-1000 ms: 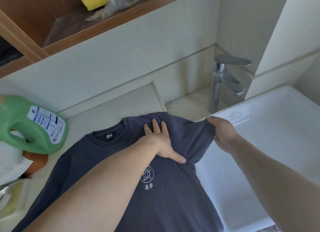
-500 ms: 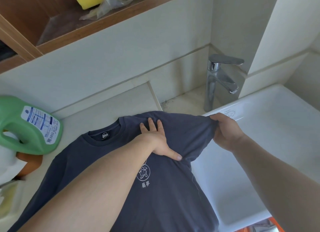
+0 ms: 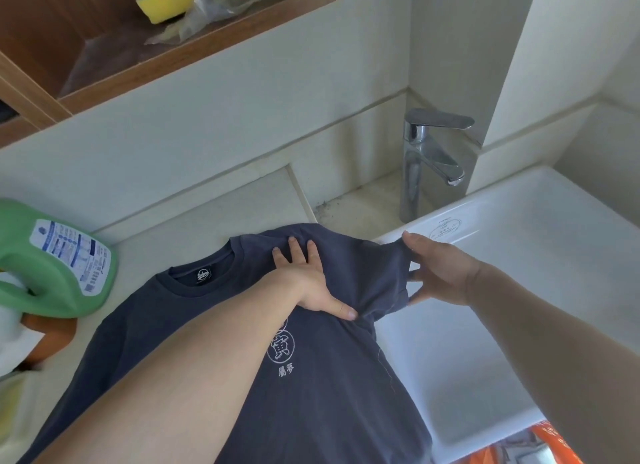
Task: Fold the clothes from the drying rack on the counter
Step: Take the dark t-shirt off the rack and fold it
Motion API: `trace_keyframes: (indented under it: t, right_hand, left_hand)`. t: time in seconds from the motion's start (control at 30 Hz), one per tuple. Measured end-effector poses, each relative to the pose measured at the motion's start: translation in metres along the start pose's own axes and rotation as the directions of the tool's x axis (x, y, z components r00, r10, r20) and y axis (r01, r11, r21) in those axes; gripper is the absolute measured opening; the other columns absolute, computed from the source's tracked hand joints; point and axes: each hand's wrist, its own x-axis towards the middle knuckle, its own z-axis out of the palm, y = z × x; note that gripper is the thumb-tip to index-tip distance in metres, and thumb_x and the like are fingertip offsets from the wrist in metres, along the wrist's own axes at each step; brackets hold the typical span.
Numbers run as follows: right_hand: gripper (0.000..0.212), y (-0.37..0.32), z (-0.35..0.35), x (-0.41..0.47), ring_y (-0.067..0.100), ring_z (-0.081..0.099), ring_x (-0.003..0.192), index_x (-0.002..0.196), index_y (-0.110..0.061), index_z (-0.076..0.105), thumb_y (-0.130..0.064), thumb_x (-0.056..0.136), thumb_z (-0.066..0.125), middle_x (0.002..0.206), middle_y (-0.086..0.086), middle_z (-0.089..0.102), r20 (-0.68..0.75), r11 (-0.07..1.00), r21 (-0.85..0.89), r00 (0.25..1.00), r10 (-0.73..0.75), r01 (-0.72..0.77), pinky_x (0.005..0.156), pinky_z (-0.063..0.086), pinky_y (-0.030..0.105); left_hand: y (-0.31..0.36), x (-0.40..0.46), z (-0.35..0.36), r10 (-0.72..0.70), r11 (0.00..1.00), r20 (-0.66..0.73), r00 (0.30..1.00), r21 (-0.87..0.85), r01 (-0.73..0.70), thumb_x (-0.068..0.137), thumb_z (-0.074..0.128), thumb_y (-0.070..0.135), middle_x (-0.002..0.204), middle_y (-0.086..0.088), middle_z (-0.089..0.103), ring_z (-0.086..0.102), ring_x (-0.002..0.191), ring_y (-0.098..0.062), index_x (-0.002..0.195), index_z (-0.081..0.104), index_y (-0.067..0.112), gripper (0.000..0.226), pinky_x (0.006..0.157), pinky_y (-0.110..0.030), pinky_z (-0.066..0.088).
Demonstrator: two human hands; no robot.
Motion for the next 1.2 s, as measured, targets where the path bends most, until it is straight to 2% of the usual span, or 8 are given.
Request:
trace_keyframes:
  t: [0.23, 0.5, 0.6, 0.67, 0.8, 0.97, 1.1, 1.2]
  right_hand:
    - [0.045, 0.032, 0.016, 0.012, 0.034, 0.065, 0.111, 0.118, -0.019, 0.066, -0.054, 0.09, 0.069, 0.122, -0.002, 0.069, -0.381, 0.985, 0.146, 0.913, 0.143, -0.094, 0.102, 0.043, 0.07]
    - [0.037, 0.051, 0.029, 0.016, 0.039, 0.072, 0.097, 0.119, -0.011, 0.065, -0.037, 0.093, 0.068, 0.114, 0.019, 0.07, -0.258, 0.961, 0.053, 0.926, 0.274, -0.27, 0.08, 0.061, 0.049]
    - [0.043, 0.053, 0.023, 0.017, 0.032, 0.073, 0.085, 0.123, -0.013, 0.067, -0.038, 0.088, 0.071, 0.116, 0.019, 0.072, -0.213, 0.931, -0.004, 0.91, 0.357, -0.366, 0.064, 0.055, 0.032]
    - [0.05, 0.055, 0.019, 0.017, 0.025, 0.073, 0.085, 0.123, -0.014, 0.068, -0.04, 0.081, 0.076, 0.114, 0.013, 0.075, -0.202, 0.913, -0.032, 0.897, 0.393, -0.407, 0.057, 0.045, 0.026]
    - [0.023, 0.061, 0.017, 0.01, 0.013, 0.059, 0.061, 0.099, -0.017, 0.071, -0.035, 0.086, 0.075, 0.072, 0.0, 0.069, -0.283, 0.933, -0.114, 0.911, 0.3, -0.342, 0.052, 0.04, 0.023]
    - [0.024, 0.063, 0.012, 0.001, 0.026, 0.07, 0.097, 0.119, -0.019, 0.068, -0.02, 0.095, 0.065, 0.108, 0.006, 0.076, -0.147, 0.984, 0.099, 0.976, 0.161, -0.148, 0.086, 0.059, 0.044]
    - [0.029, 0.065, 0.002, -0.001, 0.023, 0.065, 0.081, 0.126, -0.016, 0.058, -0.016, 0.097, 0.061, 0.1, 0.011, 0.068, -0.05, 0.959, 0.277, 0.996, 0.068, -0.052, 0.064, 0.057, 0.033]
    - [0.034, 0.056, 0.001, -0.003, 0.022, 0.067, 0.08, 0.128, -0.006, 0.058, -0.011, 0.095, 0.063, 0.104, 0.015, 0.069, -0.084, 0.959, 0.282, 0.996, 0.009, 0.015, 0.06, 0.054, 0.028]
  left_hand:
    - [0.0, 0.001, 0.001, -0.004, 1.0, -0.001, 1.0, -0.002, 0.004, 0.048, 0.07, 0.094, 0.161, -0.016, -0.038, -0.025, 0.148, -0.052, 0.152, -0.036, 0.016, 0.167, 0.122, -0.062, 0.005]
    - [0.001, -0.007, -0.021, -0.035, 0.999, 0.074, 0.997, 0.011, 0.035, 0.047, 0.061, 0.101, 0.167, -0.013, -0.025, -0.01, 0.154, -0.045, 0.158, -0.023, 0.019, 0.162, 0.122, -0.061, 0.014]
    - [0.008, -0.005, -0.054, -0.009, 0.995, -0.172, 0.985, -0.097, -0.008, 0.074, 0.048, 0.093, 0.163, -0.013, 0.028, 0.035, 0.146, -0.035, 0.158, 0.03, 0.015, 0.116, 0.112, -0.045, 0.036]
    - [0.016, 0.006, -0.067, 0.037, 0.993, -0.467, 0.884, -0.081, -0.085, 0.094, 0.044, 0.07, 0.144, -0.012, 0.048, 0.046, 0.131, -0.033, 0.141, 0.05, 0.014, 0.074, 0.1, -0.044, 0.043]
    - [0.04, 0.039, -0.066, 0.298, 0.937, -0.435, 0.85, 0.304, -0.173, 0.104, 0.042, 0.044, 0.136, -0.009, 0.053, 0.045, 0.129, -0.032, 0.128, 0.055, 0.017, 0.038, 0.105, -0.055, 0.036]
    - [0.057, 0.07, -0.058, 0.256, 0.86, -0.203, 0.945, 0.494, -0.127, 0.101, 0.052, 0.041, 0.135, -0.006, 0.059, 0.044, 0.135, -0.031, 0.123, 0.063, 0.025, 0.029, 0.114, -0.072, 0.004]
    - [0.061, 0.071, -0.062, 0.314, 0.89, -0.274, 0.909, 0.418, -0.181, 0.103, 0.052, 0.032, 0.129, -0.006, 0.061, 0.05, 0.127, -0.031, 0.108, 0.067, 0.024, 0.017, 0.113, -0.065, 0.02]
    - [0.051, 0.057, -0.07, 0.362, 0.931, -0.48, 0.799, 0.217, -0.292, 0.104, 0.048, 0.039, 0.12, 0.001, 0.06, 0.05, 0.118, -0.027, 0.103, 0.061, 0.031, 0.016, 0.092, -0.046, 0.038]
